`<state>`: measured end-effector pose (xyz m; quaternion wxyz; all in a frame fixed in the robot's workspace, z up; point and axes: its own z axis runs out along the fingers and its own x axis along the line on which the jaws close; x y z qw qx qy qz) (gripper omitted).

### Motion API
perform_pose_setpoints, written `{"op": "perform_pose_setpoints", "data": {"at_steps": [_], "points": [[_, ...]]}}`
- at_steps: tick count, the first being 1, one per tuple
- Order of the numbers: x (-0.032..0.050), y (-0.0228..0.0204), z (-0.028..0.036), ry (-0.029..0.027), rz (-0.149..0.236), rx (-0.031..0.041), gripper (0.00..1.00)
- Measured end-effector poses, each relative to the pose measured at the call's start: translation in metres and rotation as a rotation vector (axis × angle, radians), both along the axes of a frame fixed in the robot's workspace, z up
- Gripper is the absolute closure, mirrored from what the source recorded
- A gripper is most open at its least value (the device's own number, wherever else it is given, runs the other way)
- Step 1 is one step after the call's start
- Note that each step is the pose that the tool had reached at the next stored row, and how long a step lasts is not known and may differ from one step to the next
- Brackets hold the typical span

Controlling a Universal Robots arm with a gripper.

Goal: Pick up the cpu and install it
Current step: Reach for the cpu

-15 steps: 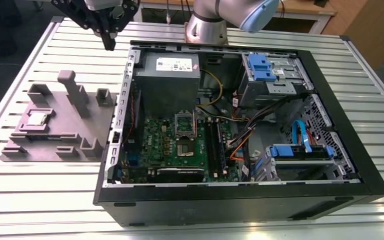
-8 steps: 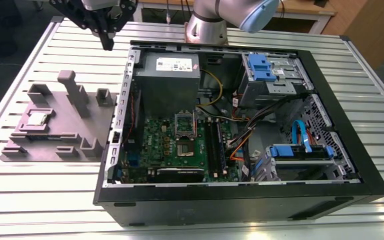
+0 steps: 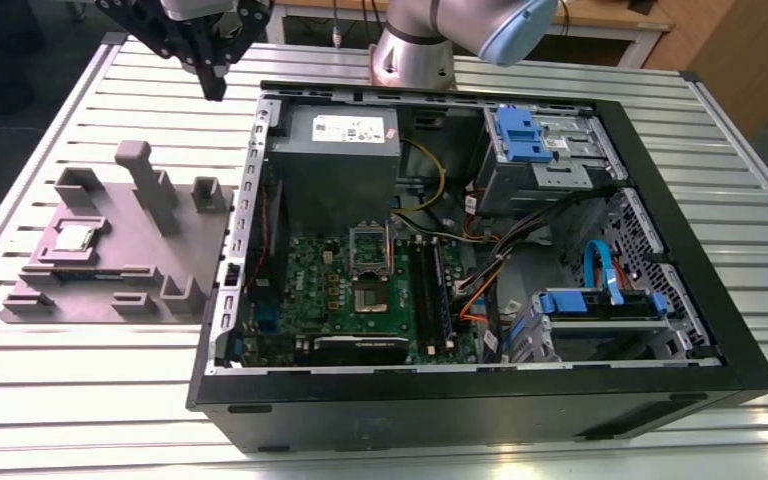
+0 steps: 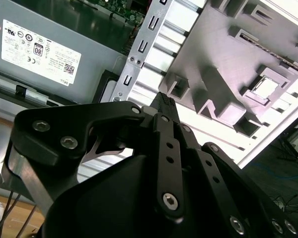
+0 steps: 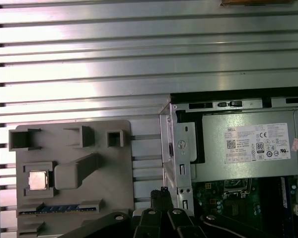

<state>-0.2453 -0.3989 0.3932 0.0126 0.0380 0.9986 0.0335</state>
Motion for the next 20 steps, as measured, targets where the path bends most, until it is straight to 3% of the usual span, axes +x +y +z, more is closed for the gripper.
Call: {"op": "perform_pose_setpoints", "data": {"at_steps": [20], "points": [[-0.0070, 0.0000, 0.0000, 0.0000, 0.000, 0.0000, 0.90]]}}
